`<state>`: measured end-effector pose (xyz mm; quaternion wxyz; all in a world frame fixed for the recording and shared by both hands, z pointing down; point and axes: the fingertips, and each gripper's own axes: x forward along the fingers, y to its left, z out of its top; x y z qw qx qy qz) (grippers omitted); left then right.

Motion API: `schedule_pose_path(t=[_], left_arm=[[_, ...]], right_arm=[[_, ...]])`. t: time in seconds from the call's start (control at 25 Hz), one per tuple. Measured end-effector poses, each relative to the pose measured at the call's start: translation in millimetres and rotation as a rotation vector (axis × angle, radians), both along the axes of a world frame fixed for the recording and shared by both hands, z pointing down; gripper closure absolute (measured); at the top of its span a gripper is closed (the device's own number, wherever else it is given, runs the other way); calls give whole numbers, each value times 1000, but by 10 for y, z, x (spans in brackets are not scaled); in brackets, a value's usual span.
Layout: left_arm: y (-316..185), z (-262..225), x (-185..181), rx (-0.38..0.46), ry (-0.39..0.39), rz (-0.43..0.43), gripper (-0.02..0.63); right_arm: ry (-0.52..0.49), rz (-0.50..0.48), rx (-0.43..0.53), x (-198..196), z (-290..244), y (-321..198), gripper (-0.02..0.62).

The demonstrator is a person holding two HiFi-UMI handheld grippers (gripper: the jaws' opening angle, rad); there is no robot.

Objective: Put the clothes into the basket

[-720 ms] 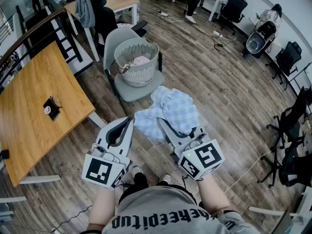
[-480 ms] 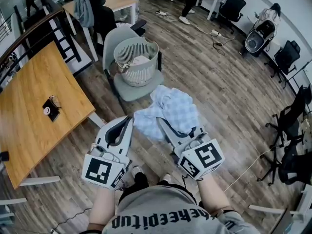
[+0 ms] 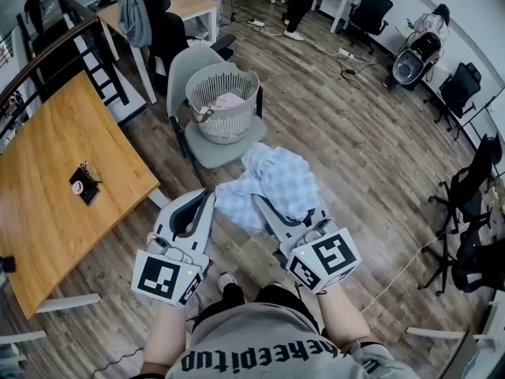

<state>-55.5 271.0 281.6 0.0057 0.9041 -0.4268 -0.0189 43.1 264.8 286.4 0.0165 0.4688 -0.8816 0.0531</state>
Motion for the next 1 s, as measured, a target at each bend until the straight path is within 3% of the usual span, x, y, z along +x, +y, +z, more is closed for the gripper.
schedule_pose_path(t=[0.24,0.56,1.0], left_arm=[[-100,68,-114,-6,20,24,592],[-333,74,-29,-13,29,32,592],[-999,56,146,-16,20,-39,592]], right_arm=[[-33,21,-26,-79,70,-53,359],[21,8,-35,-19,89,-283,362],[17,-47,-12,166,3,-1026,362]])
